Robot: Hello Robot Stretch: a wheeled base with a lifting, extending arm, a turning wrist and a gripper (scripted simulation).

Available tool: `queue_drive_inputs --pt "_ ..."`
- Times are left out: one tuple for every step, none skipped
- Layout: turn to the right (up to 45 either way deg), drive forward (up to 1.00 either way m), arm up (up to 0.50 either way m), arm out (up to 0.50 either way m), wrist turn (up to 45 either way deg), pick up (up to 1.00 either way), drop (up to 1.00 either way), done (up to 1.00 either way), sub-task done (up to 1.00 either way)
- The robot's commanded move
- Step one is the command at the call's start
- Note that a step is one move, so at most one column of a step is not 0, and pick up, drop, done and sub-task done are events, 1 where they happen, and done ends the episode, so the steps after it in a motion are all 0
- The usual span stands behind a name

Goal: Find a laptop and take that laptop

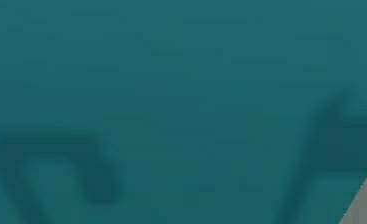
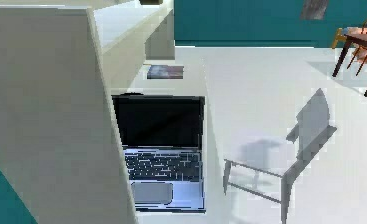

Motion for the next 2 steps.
queue_drive_inputs --pt "0.0 0.00 0.50 0.00 0.0 0.00 0.00 0.00 0.00" --pt "0.0 0.00 0.38 0.00 0.0 0.00 0.00 0.00 0.00"
